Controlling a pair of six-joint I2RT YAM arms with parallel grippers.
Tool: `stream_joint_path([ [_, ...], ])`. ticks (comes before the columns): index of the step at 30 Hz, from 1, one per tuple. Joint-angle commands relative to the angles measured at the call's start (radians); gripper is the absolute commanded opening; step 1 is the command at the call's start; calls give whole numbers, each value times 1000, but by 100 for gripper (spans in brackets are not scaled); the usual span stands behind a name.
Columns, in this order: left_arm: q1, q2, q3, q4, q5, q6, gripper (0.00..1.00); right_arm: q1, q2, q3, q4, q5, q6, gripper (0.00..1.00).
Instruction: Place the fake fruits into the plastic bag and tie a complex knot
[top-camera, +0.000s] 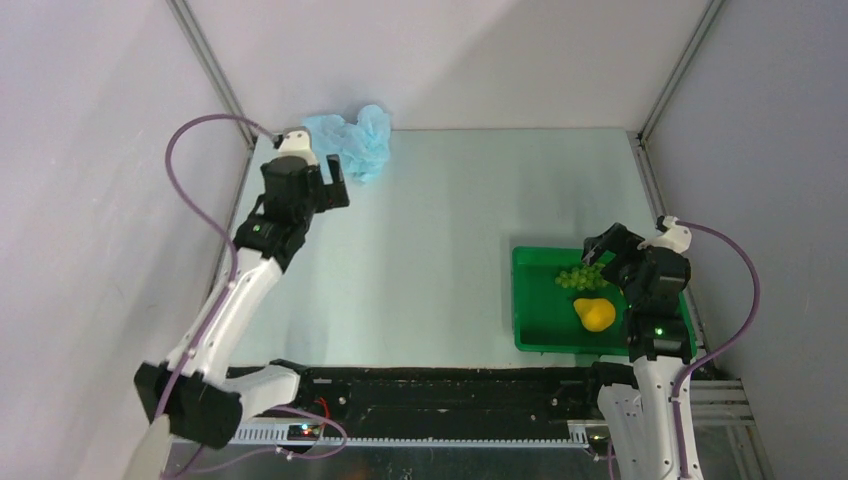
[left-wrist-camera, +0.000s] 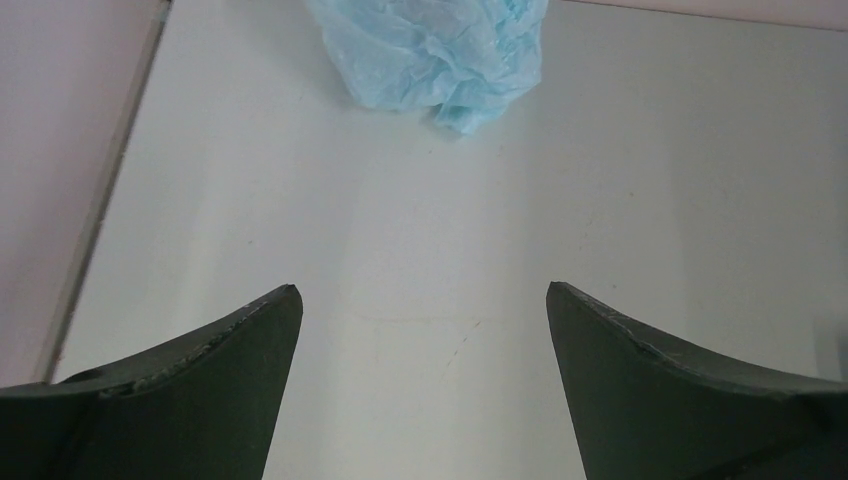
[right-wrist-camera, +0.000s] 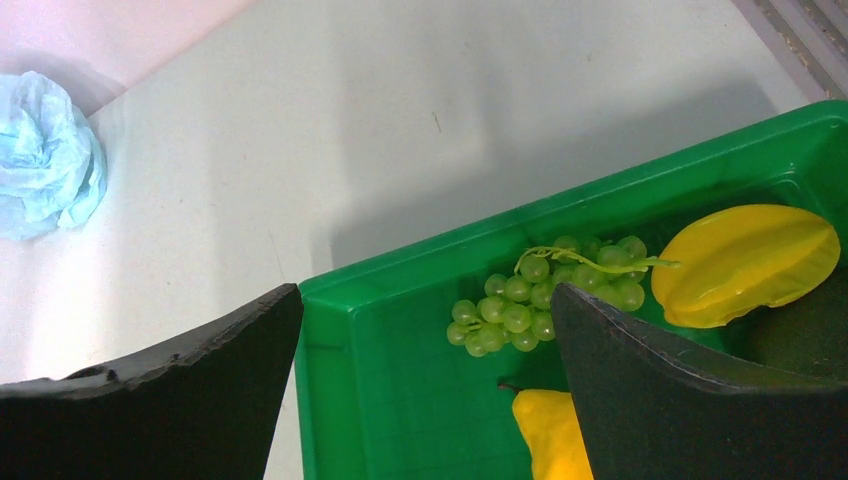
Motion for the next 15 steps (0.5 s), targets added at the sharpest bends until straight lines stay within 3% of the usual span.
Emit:
stream_joint_path([
  [1, -3, 190, 106, 111, 15, -77, 99, -2, -13, 30, 24, -20, -11, 99],
  [4, -5, 324, 225, 100, 23, -110, 99, -2, -23, 17, 29, -24, -5, 99],
  [11, -2, 600, 342, 197, -82, -177, 99, -1, -41, 13, 33, -58, 0, 99],
  [15, 25, 784, 588, 92, -118, -171, 99, -1, -41, 13, 33, -68, 0, 99],
])
